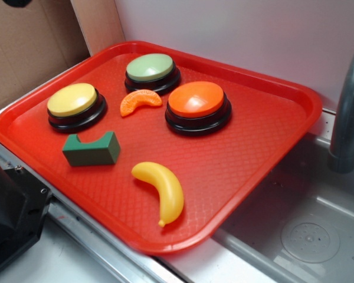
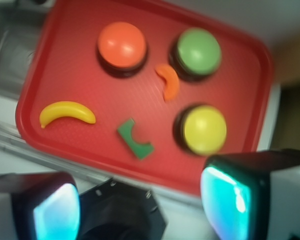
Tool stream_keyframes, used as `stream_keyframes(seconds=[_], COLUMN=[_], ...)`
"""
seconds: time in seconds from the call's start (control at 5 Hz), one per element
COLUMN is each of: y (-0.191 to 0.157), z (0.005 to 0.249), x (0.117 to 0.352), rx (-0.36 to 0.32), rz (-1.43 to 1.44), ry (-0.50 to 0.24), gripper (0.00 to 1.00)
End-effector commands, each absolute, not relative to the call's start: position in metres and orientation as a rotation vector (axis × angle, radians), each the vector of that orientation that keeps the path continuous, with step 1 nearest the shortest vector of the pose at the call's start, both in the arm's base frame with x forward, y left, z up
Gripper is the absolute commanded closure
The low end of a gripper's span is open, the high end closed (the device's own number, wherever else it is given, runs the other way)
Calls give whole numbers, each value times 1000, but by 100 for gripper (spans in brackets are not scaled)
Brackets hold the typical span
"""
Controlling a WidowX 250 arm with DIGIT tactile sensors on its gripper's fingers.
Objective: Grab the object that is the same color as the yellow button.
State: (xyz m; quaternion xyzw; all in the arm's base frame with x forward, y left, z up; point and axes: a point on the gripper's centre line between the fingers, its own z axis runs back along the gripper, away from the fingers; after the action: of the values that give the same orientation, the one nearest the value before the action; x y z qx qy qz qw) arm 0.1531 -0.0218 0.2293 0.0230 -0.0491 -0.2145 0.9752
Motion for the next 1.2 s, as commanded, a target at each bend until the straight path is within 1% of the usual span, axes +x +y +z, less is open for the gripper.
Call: stream_keyframes(seconds=[0.0, 0.2, 0.4, 0.6, 0.8, 1.0], y=[-59, -81, -93, -112, -124, -135], z=[211, 177, 153, 113, 88, 65], x=[172, 170, 172, 172, 170, 161], rx=[181, 197, 190, 185, 131, 78], rz=[-984, -1238, -1489, -1651, -1713, -1747], ry=[-74, -54, -29, 30, 28, 44], gripper=[0, 0, 0, 0, 0, 0])
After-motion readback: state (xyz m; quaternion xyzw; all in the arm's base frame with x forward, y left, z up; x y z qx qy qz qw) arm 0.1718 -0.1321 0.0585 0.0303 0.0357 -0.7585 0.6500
